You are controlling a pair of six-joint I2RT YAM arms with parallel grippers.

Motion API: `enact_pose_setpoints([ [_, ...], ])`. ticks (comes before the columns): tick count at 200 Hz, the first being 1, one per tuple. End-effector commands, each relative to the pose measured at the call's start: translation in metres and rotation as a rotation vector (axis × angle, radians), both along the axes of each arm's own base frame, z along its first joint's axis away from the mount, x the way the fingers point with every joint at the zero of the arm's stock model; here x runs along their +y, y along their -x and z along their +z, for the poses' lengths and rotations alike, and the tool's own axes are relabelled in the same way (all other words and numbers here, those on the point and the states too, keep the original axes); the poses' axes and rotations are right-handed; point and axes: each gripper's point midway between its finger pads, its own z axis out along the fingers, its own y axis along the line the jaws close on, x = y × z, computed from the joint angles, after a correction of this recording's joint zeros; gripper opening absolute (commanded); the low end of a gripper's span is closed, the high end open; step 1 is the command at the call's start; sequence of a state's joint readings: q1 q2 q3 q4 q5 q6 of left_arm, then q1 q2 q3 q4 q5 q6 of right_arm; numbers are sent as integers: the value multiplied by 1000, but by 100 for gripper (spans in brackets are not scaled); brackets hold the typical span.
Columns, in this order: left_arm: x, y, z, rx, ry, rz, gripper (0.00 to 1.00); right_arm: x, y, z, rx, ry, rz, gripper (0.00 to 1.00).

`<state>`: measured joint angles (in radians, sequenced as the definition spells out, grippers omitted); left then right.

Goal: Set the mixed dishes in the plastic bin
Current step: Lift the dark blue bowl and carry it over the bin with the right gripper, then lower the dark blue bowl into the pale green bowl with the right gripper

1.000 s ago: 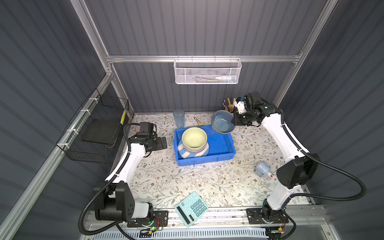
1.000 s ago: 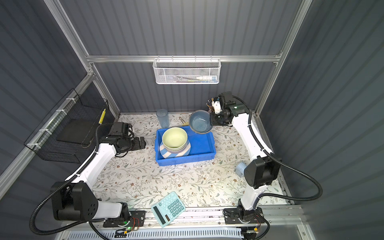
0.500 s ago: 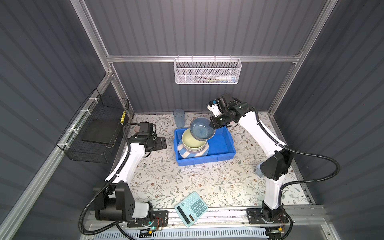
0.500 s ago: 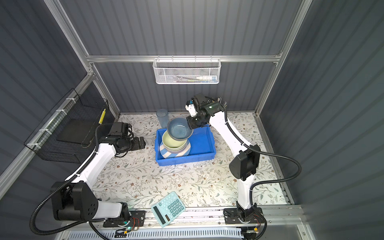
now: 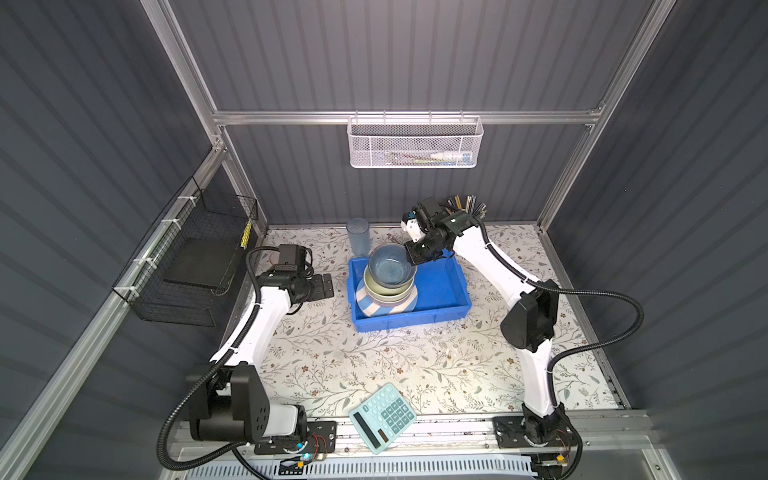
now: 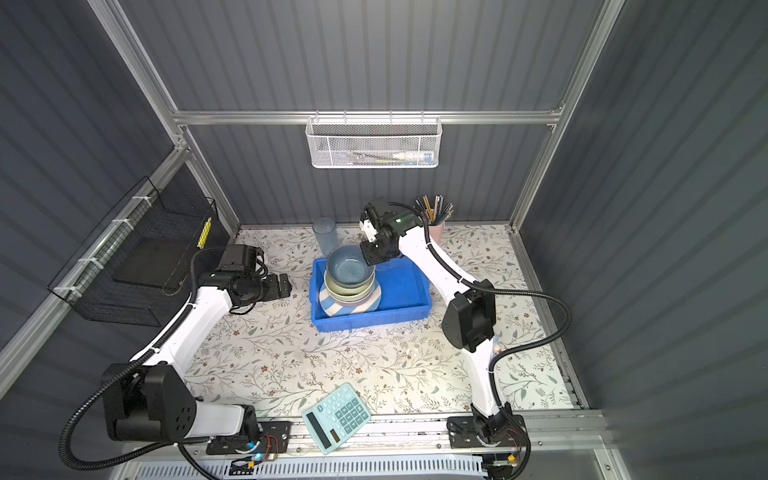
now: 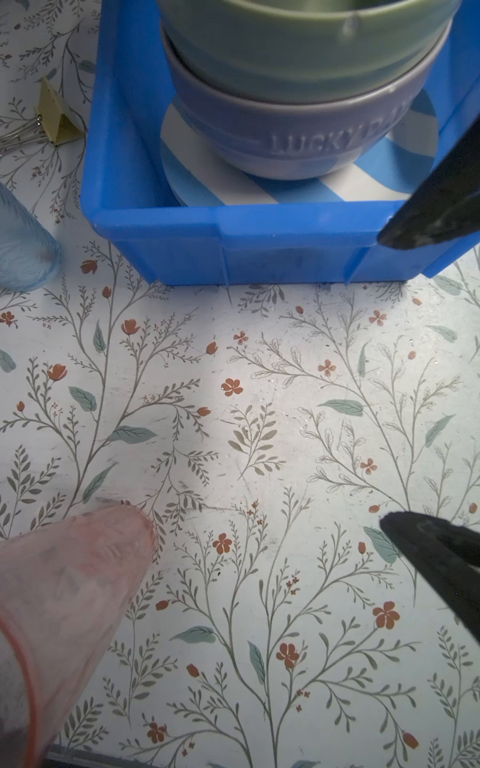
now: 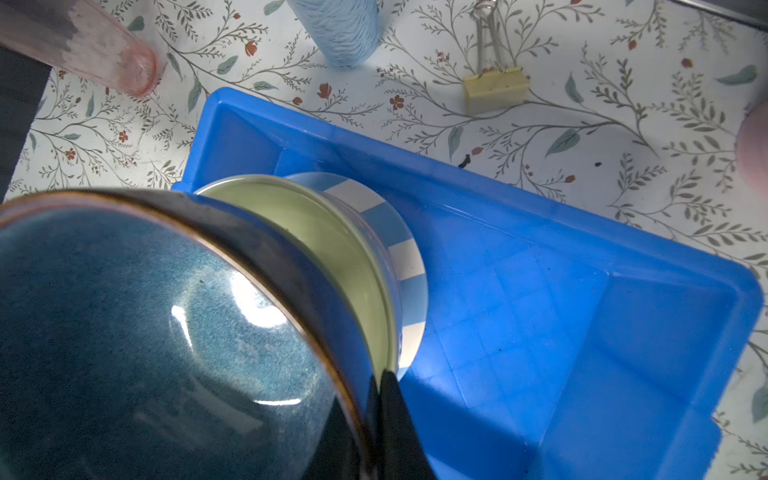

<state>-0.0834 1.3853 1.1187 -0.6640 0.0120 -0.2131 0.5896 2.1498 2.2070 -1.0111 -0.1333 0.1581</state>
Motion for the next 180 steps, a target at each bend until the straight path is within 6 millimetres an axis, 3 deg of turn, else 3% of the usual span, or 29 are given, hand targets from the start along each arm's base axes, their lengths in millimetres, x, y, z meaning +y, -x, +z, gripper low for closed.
enact_pose_setpoints([
  [1,0,2,-2,8,21,3,99,18,-11,31,-81,-93,-8,0],
  [97,-1,1,-4,12,27,2,99,28,-8,-3,-59,-7,6,0],
  [180,0,1,-3,10,27,5,99,14,-6,-17,-73,115,-2,0],
])
